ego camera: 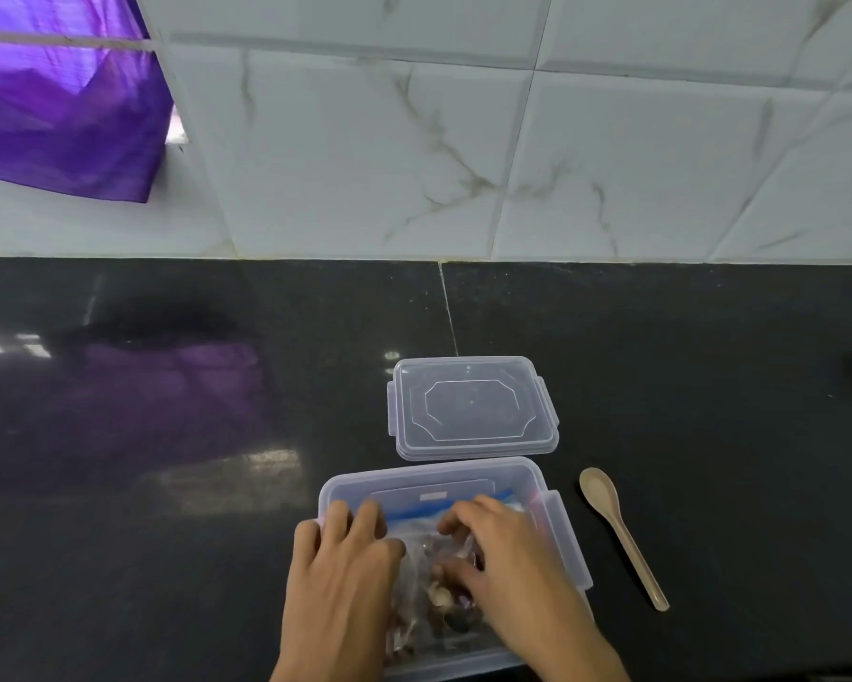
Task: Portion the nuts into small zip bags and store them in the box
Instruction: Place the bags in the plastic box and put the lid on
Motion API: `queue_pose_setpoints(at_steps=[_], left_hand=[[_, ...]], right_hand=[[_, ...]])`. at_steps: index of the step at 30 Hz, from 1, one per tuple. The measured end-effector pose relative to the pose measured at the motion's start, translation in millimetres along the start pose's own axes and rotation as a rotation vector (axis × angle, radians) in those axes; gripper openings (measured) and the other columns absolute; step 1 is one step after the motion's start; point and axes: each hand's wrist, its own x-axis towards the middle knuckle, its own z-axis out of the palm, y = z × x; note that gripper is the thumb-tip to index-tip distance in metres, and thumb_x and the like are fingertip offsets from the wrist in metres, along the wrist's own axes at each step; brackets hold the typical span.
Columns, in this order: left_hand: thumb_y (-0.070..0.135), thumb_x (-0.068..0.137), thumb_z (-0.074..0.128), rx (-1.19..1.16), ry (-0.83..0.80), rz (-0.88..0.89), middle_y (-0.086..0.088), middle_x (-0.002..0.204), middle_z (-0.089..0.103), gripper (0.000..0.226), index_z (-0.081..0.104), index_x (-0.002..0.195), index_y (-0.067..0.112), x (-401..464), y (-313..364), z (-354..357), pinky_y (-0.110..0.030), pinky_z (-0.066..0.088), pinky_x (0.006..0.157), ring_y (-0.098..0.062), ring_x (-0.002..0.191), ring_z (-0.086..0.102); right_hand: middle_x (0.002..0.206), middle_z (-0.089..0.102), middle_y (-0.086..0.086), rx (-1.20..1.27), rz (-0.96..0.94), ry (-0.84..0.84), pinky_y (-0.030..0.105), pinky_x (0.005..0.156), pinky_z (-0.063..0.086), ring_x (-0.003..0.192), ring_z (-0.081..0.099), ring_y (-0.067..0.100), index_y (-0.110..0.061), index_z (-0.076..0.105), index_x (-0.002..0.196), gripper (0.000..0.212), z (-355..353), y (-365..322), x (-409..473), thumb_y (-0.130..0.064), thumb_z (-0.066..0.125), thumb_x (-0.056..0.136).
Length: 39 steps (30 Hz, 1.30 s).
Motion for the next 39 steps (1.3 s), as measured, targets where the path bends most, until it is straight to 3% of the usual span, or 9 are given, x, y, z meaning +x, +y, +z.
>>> queue_pose_setpoints(at_steps=[3,6,10,14,17,21,29,35,39], left_hand=[[0.035,0.006,0.086,-0.078,0.075,0.033,0.013,0.068,0.058,0.052,0.067,0.055,0.033,1,-6,-6,-0.034,0.018,0.061,-0.014,0.074,0.036],[0.054,0.053,0.063,-0.181,0.258,0.050,0.021,0.073,0.059,0.022,0.066,0.068,0.039,3,-16,-28,-0.029,0.017,0.061,-0.004,0.075,0.041],[0.033,0.079,0.071,-0.335,0.260,-0.108,0.022,0.078,0.058,0.004,0.068,0.078,0.035,29,-28,-56,-0.022,0.037,0.058,-0.003,0.070,0.056],[0.029,0.084,0.068,-0.467,-0.037,-0.339,0.009,0.094,0.067,0.013,0.069,0.097,0.025,85,-44,-43,-0.030,0.052,0.081,-0.013,0.087,0.064],[0.027,0.086,0.066,-0.491,-0.188,-0.435,-0.003,0.098,0.069,0.017,0.069,0.097,0.015,132,-50,-17,-0.029,0.049,0.076,-0.019,0.086,0.062],[0.028,0.086,0.067,-0.551,-0.280,-0.509,-0.011,0.091,0.070,0.024,0.069,0.094,0.005,164,-43,14,-0.031,0.051,0.072,-0.024,0.084,0.067],[0.013,0.080,0.070,-0.561,-0.190,-0.625,-0.013,0.094,0.070,0.016,0.071,0.094,0.006,169,-42,20,-0.032,0.052,0.068,-0.027,0.085,0.066],[0.011,0.080,0.072,-0.660,-0.067,-0.654,-0.013,0.095,0.069,0.016,0.072,0.094,0.003,161,-47,-5,-0.028,0.045,0.070,-0.022,0.084,0.060],[0.014,0.078,0.074,-0.643,0.084,-0.662,-0.009,0.103,0.071,0.023,0.073,0.101,0.011,135,-55,-54,-0.030,0.047,0.076,-0.022,0.088,0.063]], right_hand=[[0.109,0.055,-0.019,0.034,-0.053,0.063,0.010,0.090,0.044,0.098,0.054,-0.002,-0.034,0.057,0.105,0.016,-14,-8,-4,-0.031,0.062,0.090],[0.091,0.056,-0.020,0.138,-0.083,0.237,0.005,0.069,0.045,0.082,0.057,-0.004,-0.031,0.060,0.088,0.009,-38,-14,0,-0.023,0.064,0.088],[0.089,0.063,-0.011,0.232,-0.033,0.488,0.008,0.059,0.047,0.076,0.060,0.001,-0.024,0.064,0.086,0.011,-67,6,36,-0.013,0.068,0.085],[0.111,0.061,0.003,0.124,0.161,0.519,0.017,0.073,0.046,0.092,0.059,0.012,-0.015,0.062,0.113,0.027,-76,45,90,-0.013,0.067,0.086],[0.126,0.053,0.011,0.014,0.332,0.453,0.028,0.081,0.047,0.109,0.057,0.024,-0.010,0.052,0.130,0.044,-74,69,116,-0.016,0.064,0.089],[0.120,0.057,0.012,-0.041,0.471,0.338,0.033,0.081,0.050,0.103,0.060,0.025,-0.008,0.056,0.124,0.036,-61,93,133,-0.019,0.062,0.090],[0.101,0.068,0.009,0.115,0.487,0.339,0.028,0.071,0.047,0.084,0.060,0.019,-0.008,0.066,0.100,0.015,-71,87,122,-0.015,0.066,0.087],[0.104,0.068,0.009,0.133,0.384,0.391,0.031,0.077,0.050,0.088,0.062,0.020,-0.006,0.064,0.104,0.018,-84,53,110,-0.016,0.064,0.089],[0.103,0.067,0.003,0.194,0.281,0.416,0.016,0.058,0.042,0.074,0.054,0.007,-0.011,0.063,0.115,0.028,-104,21,78,-0.020,0.064,0.089]])
